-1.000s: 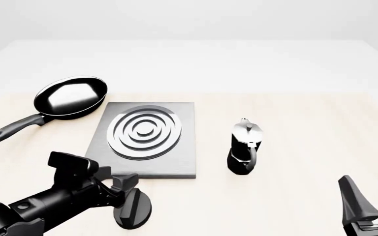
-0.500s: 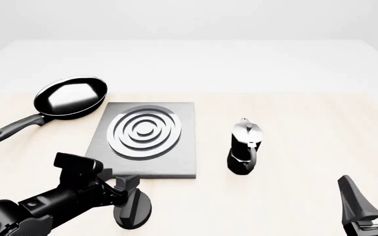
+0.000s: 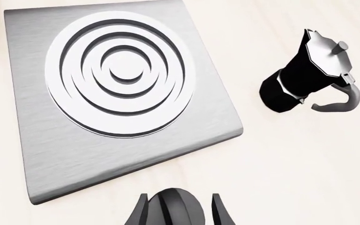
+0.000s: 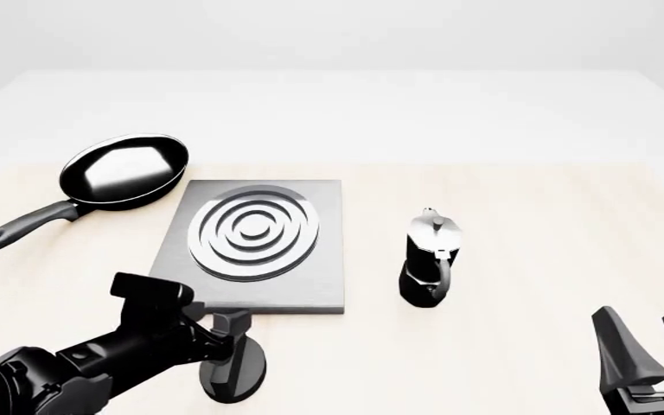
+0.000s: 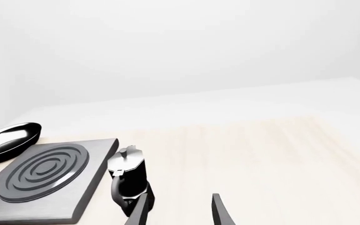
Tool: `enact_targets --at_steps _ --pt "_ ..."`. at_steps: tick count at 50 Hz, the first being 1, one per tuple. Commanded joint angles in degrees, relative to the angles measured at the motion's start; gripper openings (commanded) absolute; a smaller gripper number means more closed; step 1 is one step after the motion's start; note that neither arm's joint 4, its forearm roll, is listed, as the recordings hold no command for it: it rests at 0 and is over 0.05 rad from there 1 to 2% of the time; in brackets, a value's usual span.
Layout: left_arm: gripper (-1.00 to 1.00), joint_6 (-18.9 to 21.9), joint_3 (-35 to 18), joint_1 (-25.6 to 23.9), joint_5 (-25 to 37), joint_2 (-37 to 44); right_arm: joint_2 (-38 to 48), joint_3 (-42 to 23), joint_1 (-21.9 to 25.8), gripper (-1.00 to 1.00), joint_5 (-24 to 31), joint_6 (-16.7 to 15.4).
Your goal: Turn on the stove.
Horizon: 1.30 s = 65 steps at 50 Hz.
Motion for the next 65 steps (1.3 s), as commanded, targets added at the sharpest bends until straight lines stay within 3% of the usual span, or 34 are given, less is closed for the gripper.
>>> enact_targets --at_steps 1,48,65 --pt "1.00 -0.5 0.1 0.1 -2.6 3.7 0.3 0.0 0.1 1.00 -0.2 0.4" --pt "1.00 -2.6 -0.2 0.1 -7.6 13.0 0.0 0.0 0.2 1.00 -0.2 1.8" --pt "1.00 -1.7 0.5 2.6 -9.0 14.7 -0.4 0.0 0.2 1.00 0.1 2.2"
